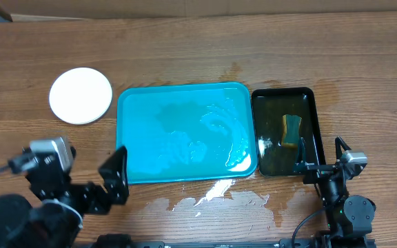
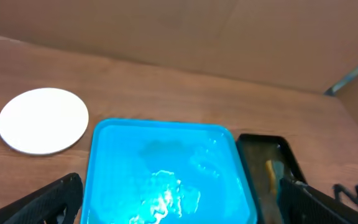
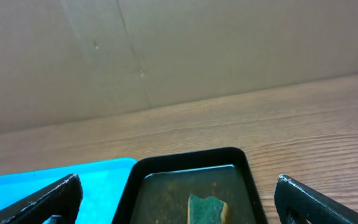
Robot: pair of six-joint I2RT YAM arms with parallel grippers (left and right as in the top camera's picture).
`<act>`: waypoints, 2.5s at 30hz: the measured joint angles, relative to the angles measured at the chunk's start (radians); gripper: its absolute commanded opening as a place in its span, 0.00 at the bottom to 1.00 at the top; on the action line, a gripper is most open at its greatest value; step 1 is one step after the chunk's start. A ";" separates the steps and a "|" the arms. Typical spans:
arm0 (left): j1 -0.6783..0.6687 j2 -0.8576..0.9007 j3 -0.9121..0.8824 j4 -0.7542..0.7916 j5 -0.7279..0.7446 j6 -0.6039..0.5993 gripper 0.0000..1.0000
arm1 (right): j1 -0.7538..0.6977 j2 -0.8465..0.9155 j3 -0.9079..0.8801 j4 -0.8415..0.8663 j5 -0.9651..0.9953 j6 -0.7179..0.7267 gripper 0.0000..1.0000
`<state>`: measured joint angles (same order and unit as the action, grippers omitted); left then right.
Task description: Clean dirty plates on tray and stack at the side
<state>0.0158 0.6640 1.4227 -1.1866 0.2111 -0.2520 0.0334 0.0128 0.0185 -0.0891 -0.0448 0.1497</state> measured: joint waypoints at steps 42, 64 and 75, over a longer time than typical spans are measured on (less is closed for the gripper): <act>0.039 -0.647 -1.398 1.409 -0.140 -0.094 1.00 | 0.000 0.000 0.000 0.000 0.000 0.003 1.00; 0.004 -0.649 -1.415 1.110 -0.250 0.131 1.00 | 0.000 0.000 0.000 0.000 0.000 0.003 1.00; 0.004 -0.649 -1.415 1.110 -0.251 0.159 1.00 | 0.000 0.000 0.000 -0.001 0.000 0.003 1.00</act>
<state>0.0200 0.0151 0.0082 -0.0761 -0.0395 -0.0925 0.0334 0.0128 0.0185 -0.0898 -0.0448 0.1528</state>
